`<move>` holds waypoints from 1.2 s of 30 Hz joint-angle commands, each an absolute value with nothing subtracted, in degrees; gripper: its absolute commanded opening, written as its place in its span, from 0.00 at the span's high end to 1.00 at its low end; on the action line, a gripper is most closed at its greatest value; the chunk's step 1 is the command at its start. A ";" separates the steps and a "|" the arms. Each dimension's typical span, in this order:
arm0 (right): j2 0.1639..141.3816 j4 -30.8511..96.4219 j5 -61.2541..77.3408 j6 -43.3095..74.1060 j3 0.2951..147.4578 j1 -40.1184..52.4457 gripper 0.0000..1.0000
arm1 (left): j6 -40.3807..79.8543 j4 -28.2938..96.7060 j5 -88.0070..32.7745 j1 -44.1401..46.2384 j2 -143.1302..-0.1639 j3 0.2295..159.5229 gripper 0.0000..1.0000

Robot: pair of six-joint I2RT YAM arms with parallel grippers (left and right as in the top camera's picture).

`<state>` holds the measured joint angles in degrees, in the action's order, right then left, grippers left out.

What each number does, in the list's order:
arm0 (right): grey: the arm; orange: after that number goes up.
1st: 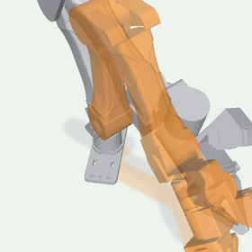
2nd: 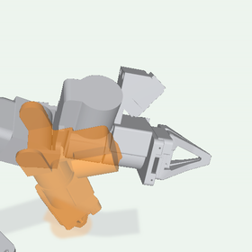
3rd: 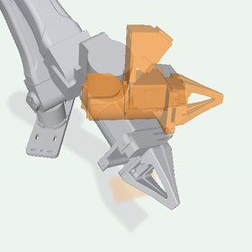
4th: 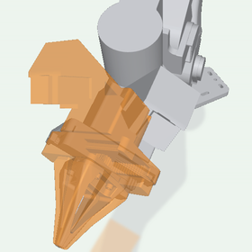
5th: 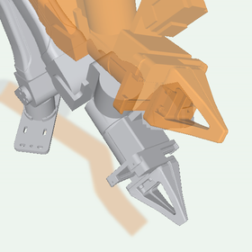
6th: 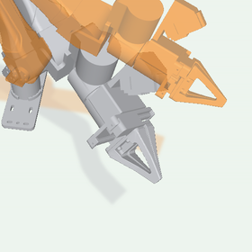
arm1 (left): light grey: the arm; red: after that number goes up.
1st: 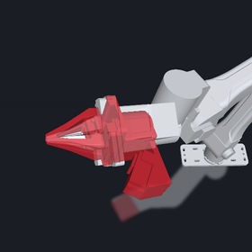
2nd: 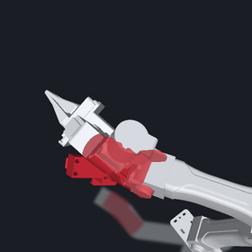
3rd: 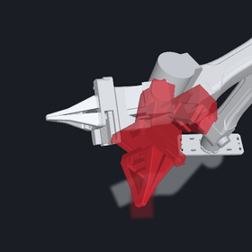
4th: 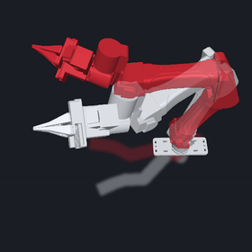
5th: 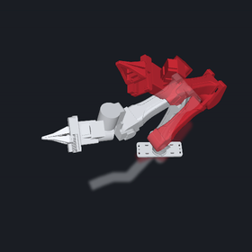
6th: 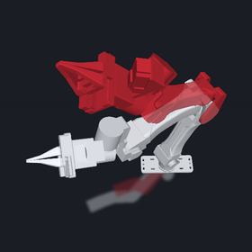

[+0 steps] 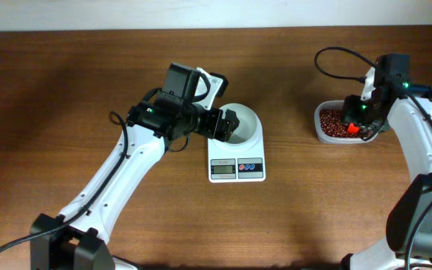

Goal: Scoop item into bowl and weigh 50g on scale

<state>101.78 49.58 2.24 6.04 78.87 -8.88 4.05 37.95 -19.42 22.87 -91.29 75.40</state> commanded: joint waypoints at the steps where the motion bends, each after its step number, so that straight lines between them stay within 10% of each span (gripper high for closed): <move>1: 102.15 48.47 -0.21 6.46 79.72 -8.58 0.47 | 3.14 38.04 -19.03 23.00 -90.96 75.90 0.05; 4: 102.39 49.19 -0.03 6.50 79.66 -8.23 0.68 | 3.14 38.02 -19.03 23.00 -90.96 75.90 0.05; 15: 102.65 49.08 -3.75 6.48 79.50 -6.81 0.89 | 3.14 38.04 -19.03 23.00 -90.96 75.90 0.07; 20: 102.65 48.82 -3.73 6.46 79.50 -6.81 0.96 | 3.14 40.38 -19.05 23.00 -90.96 75.90 1.00; 36: 102.65 48.64 -3.73 6.44 79.50 -6.81 0.96 | 3.11 43.09 -2.04 39.88 -90.96 65.54 1.00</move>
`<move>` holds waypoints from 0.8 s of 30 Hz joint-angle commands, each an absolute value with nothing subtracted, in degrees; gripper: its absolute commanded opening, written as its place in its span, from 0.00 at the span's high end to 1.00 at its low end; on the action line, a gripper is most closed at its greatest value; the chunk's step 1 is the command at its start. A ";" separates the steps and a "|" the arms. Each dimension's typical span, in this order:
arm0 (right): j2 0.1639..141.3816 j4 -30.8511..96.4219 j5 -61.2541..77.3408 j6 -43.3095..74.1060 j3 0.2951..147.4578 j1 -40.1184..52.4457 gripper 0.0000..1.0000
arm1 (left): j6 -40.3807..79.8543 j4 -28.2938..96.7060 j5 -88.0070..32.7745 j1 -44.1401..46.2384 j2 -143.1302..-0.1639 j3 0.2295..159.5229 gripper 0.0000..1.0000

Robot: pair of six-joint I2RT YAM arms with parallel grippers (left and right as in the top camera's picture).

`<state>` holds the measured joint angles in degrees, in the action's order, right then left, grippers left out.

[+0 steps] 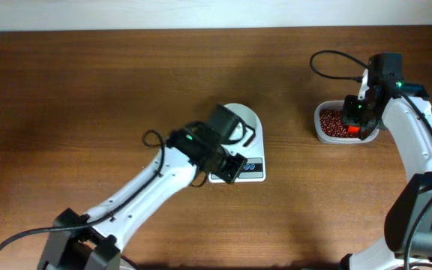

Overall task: Scoop item into bowl and weigh 50g on scale
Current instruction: 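Move the left gripper to the scale's front button panel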

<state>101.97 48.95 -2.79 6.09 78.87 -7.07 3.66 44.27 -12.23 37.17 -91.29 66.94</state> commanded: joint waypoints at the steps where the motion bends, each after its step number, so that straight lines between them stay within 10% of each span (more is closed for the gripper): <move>1: 102.65 48.64 -3.75 6.44 79.50 -6.81 0.96 | 3.11 42.24 -0.82 40.88 -91.07 65.06 1.00; 24: 106.39 47.18 -5.74 6.44 79.50 -8.64 0.96 | 1.19 35.75 8.03 44.73 -97.19 62.92 1.00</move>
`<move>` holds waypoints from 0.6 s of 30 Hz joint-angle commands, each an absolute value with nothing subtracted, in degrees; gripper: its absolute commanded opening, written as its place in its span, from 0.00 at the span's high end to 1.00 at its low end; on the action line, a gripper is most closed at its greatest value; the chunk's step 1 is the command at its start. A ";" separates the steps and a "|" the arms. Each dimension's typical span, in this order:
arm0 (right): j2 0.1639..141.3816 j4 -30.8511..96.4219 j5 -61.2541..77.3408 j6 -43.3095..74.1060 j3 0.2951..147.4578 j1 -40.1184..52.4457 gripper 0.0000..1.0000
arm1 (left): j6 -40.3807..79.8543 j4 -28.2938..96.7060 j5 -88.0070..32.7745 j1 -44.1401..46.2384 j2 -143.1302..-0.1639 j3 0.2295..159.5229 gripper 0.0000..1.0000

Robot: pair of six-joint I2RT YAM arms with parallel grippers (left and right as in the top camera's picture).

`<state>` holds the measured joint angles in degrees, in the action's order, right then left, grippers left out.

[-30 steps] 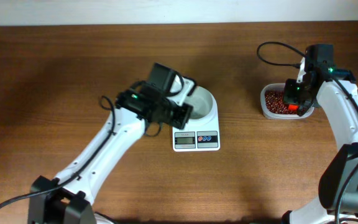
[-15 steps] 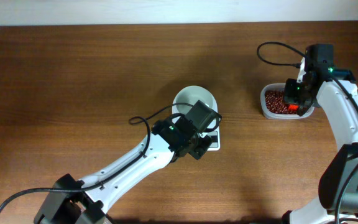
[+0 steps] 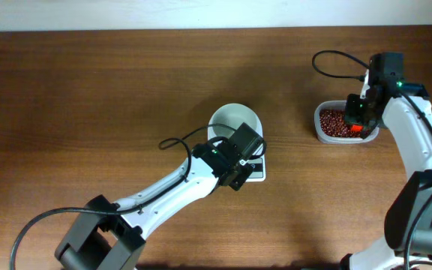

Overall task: Scoop item into bowl and weigh 50g on scale
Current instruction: 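Move the left gripper to the scale's front button panel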

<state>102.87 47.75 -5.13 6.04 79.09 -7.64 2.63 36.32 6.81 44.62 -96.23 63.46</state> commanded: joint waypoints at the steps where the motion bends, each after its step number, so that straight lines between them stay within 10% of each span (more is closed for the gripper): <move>1: 107.11 47.16 -3.97 6.44 79.50 -8.64 0.96 | 1.21 35.57 8.03 44.75 -97.23 62.92 1.00; 11: 108.27 48.18 0.86 6.22 79.50 -8.75 0.95 | 1.19 35.35 8.03 44.75 -97.30 62.92 1.00; 13: 108.27 48.03 0.84 6.20 79.50 -8.75 0.67 | 1.19 35.38 8.03 44.75 -97.30 62.92 1.00; 18: 108.27 48.01 -1.28 6.22 79.53 -8.75 0.39 | 1.19 35.35 8.03 44.75 -97.30 62.92 1.00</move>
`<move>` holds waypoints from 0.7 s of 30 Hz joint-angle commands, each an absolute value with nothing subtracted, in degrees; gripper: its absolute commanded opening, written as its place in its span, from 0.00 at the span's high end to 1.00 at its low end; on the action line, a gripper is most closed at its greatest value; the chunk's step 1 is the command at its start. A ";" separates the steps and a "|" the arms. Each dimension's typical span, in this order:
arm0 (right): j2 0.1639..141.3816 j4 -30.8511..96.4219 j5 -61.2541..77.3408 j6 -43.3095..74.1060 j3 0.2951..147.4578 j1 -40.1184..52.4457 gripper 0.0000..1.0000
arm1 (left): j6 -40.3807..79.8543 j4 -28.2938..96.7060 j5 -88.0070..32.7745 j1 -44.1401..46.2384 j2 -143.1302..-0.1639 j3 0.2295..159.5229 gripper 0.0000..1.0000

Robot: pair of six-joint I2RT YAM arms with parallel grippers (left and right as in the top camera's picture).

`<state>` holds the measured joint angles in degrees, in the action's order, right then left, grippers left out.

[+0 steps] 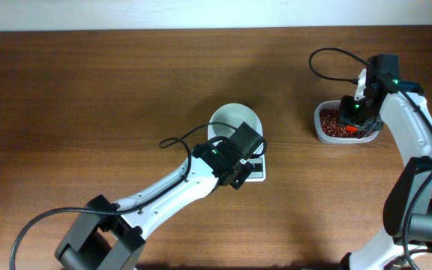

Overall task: Scoop item into bowl and weigh 50g on scale
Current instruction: 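Move the left gripper to the scale's front button panel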

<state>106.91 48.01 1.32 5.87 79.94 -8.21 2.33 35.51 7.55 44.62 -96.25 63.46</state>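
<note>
A pale bowl [235, 120] stands empty on the white scale [258, 139] at mid-table. My left gripper [247, 166] hangs over the scale's front panel and covers the display; its fingers are hidden under the wrist, so their state is unclear. At the right, a white container of red beans [331, 124] holds my right gripper [355, 121]. That gripper is shut on a red-orange scoop [360, 132], whose tip is down among the beans at the container's right side.
Brown wooden tabletop [88, 97] all round. The left arm reaches in from the lower left across the front of the scale. The right arm comes up along the right edge, with a black cable looping above the bean container.
The left gripper stays over the scale's panel, barely moved. The right gripper has shifted slightly towards the back over the beans, and less of the red scoop shows.
At first my left gripper was at the bowl's left rim on the scale. Then it hung over the left of the scale's front panel, then over the right of the panel, where it stays. My right gripper has kept the scoop in the bean container throughout.
</note>
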 commanded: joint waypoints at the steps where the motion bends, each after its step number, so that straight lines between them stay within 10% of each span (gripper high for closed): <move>1: 108.27 48.01 -2.15 6.22 79.53 -8.75 0.35 | 1.19 35.38 8.01 44.75 -97.30 62.92 1.00; 7: 108.27 46.59 -2.20 6.22 79.53 -8.75 0.01 | 1.23 35.31 7.97 44.75 -97.30 62.94 0.72; 21: 108.25 58.41 -9.34 8.80 90.30 -8.75 0.19 | 1.23 34.46 7.94 44.75 -97.30 62.94 0.72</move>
